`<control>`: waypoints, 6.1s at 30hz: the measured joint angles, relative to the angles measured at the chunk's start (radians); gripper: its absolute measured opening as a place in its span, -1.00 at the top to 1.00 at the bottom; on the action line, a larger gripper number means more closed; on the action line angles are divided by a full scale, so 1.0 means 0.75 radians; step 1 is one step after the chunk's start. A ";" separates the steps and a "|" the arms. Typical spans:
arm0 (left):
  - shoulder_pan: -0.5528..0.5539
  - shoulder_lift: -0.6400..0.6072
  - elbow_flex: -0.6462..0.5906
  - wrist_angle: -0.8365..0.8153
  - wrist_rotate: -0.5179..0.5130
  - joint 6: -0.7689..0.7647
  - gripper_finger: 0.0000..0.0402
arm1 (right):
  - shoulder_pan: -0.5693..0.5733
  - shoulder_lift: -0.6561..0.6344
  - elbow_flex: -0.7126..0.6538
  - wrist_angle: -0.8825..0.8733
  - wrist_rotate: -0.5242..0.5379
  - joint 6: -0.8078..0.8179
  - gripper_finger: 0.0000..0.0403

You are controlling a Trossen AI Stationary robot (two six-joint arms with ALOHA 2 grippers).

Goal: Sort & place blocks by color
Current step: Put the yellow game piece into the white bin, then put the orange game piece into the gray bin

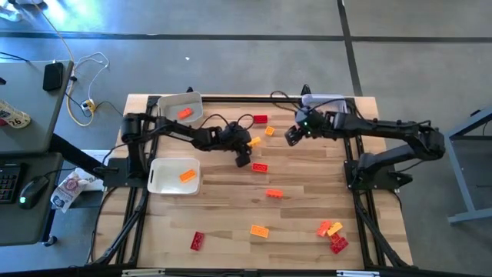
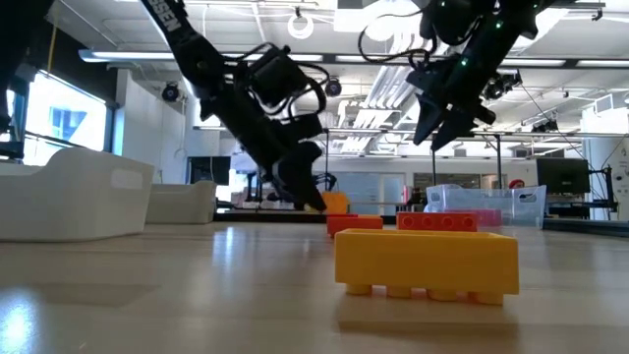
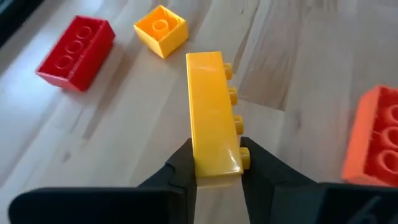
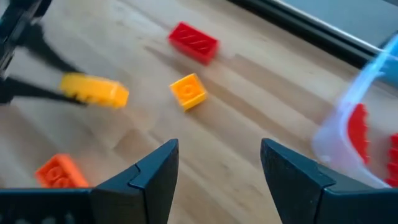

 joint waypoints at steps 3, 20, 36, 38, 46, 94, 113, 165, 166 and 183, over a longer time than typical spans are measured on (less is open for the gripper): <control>-0.007 -0.088 -0.001 -0.123 -0.001 0.017 0.67 | 0.062 0.000 0.000 0.028 0.000 0.006 -0.06; -0.232 -0.669 -0.005 -0.812 -0.008 -0.048 0.66 | 0.262 0.004 -0.001 0.075 -0.179 0.000 -0.06; -0.497 -1.028 -0.113 -1.330 -0.171 -0.455 0.67 | 0.415 0.004 -0.001 0.228 -0.134 -0.075 -0.06; -0.524 -1.067 -0.158 -1.333 -0.177 -0.520 0.67 | 0.432 0.004 -0.001 0.229 -0.114 -0.076 -0.06; -0.624 -1.207 -0.269 -1.407 -0.181 -0.782 0.66 | 0.486 0.004 -0.001 0.231 -0.111 -0.088 -0.14; -0.732 -1.294 -0.388 -1.775 -0.059 -1.333 0.48 | 0.567 0.693 -0.001 0.685 0.081 -0.519 -0.18; -0.733 -1.294 -0.384 -1.764 0.011 -1.310 0.21 | 0.489 0.745 -0.001 0.687 -0.064 -0.450 -0.06; -0.695 -1.238 -0.272 -0.756 -0.416 -0.111 -0.17 | 0.514 0.744 0.549 0.766 -0.185 -0.789 0.43; -0.681 -1.222 -0.272 -0.740 -0.408 -0.109 -0.17 | 0.514 0.744 0.552 0.766 -0.186 -0.798 0.43; -0.464 -1.084 -0.272 -0.630 -0.214 -0.057 -0.17 | 0.512 0.744 0.551 0.711 -0.182 -0.823 0.42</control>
